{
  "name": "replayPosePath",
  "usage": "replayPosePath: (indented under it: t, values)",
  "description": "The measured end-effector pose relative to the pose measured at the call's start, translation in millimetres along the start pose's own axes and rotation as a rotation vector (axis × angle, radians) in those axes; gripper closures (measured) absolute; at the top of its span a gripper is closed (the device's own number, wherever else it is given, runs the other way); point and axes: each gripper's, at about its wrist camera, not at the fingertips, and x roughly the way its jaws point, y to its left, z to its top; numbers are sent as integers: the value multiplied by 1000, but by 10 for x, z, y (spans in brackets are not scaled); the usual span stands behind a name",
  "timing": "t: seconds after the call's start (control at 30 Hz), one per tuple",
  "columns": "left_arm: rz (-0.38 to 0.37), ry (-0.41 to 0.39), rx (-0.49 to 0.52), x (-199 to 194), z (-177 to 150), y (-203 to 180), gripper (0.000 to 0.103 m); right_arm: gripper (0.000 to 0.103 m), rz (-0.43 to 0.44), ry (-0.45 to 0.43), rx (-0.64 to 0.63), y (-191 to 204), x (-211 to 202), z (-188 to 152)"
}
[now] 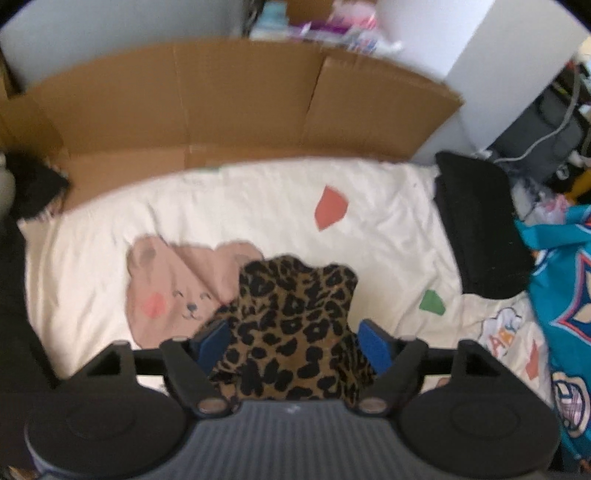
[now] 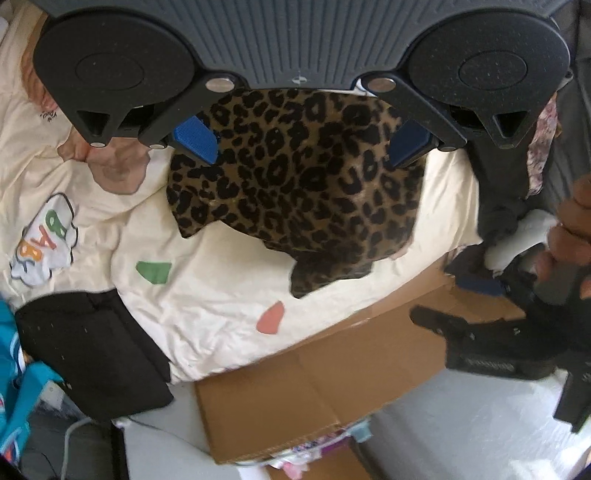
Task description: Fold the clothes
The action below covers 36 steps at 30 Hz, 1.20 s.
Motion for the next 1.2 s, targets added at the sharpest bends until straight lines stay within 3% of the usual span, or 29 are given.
replayPosePath:
  t: [0.2, 0.57, 0.67, 0.73, 0.83, 0.93, 1.2]
  values:
    - [9, 112, -14, 586, -55, -69, 19, 1, -42, 22, 128, -363, 281, -39]
    - [43, 124, 17, 1034, 53, -325, 15, 2, -97, 48, 271, -704, 475, -145]
    - [64, 133, 25, 1111, 18, -330, 26, 1, -96, 47, 286, -718, 460, -172]
    - [67, 150, 25, 1151, -13, -307, 60, 2, -103, 53, 277, -720, 452, -190]
    - [64, 158, 16, 1143, -60, -240, 85, 2, -109, 61, 283, -741, 440, -213]
    - [52, 139, 2, 1045, -112, -176, 91, 2, -113, 63, 292, -759, 425, -227]
    - [-4, 71, -53, 633, -454, -63, 95, 2, -95, 57, 349, -837, 388, -201]
